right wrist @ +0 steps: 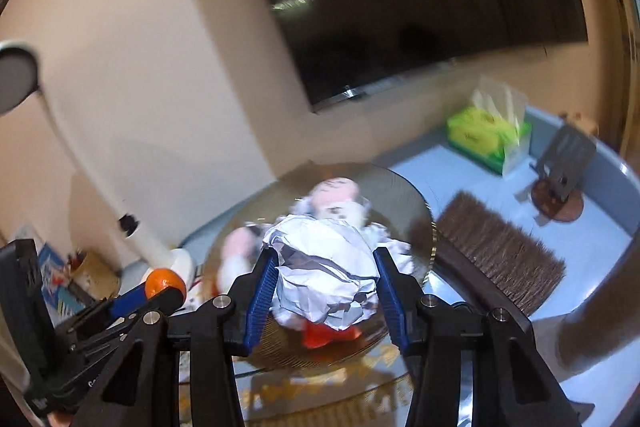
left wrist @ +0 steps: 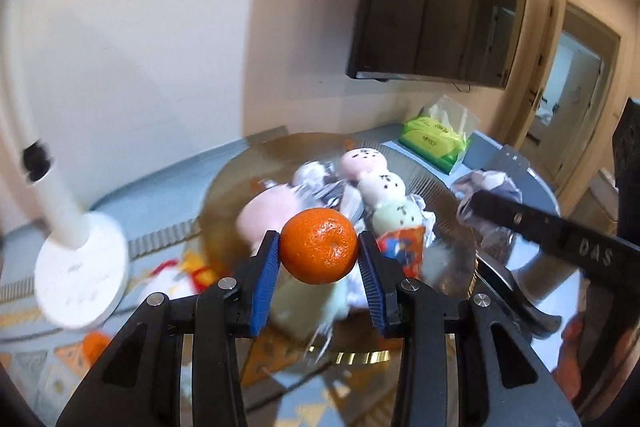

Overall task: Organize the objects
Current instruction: 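Carry the orange and paper over the basket and open both grippers, then move both grippers back over the rug toward the remaining toys, then grasp the last orange with left gripper while right grasps the Hello Kitty plush, then carry the orange and Hello Kitty plush over the basket and open both grippers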

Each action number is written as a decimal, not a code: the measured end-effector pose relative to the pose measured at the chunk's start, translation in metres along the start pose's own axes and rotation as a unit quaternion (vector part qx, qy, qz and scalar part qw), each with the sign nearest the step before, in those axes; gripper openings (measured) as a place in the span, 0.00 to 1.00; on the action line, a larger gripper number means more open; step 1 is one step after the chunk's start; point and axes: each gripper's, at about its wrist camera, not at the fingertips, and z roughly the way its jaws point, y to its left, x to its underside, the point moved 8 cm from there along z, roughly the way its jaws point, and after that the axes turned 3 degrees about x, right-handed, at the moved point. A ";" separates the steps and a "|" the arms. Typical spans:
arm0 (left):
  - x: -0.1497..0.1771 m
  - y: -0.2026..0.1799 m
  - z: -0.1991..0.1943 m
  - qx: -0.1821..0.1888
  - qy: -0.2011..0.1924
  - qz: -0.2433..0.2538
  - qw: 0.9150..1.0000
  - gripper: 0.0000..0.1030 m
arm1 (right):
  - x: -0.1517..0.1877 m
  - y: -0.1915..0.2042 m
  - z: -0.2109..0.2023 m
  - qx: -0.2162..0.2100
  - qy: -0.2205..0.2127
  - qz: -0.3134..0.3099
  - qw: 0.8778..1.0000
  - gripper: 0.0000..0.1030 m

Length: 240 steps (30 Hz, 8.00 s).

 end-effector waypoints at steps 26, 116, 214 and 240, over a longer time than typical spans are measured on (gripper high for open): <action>0.107 0.170 -0.247 -0.197 -0.075 -0.127 0.969 0.99 | 0.099 0.138 -0.053 -0.100 0.029 -0.117 0.988 0.99; 0.127 0.187 -0.094 -0.133 0.071 -0.073 0.986 0.91 | 0.154 0.168 0.117 -0.075 0.250 0.050 0.964 0.99; -0.061 0.033 0.018 -0.005 -0.048 -0.006 0.999 0.69 | -0.062 0.001 0.037 0.072 -0.042 -0.068 0.994 0.52; 0.102 0.176 -0.276 -0.159 -0.052 -0.126 0.978 0.99 | 0.085 0.158 -0.050 -0.082 0.026 -0.119 0.989 0.85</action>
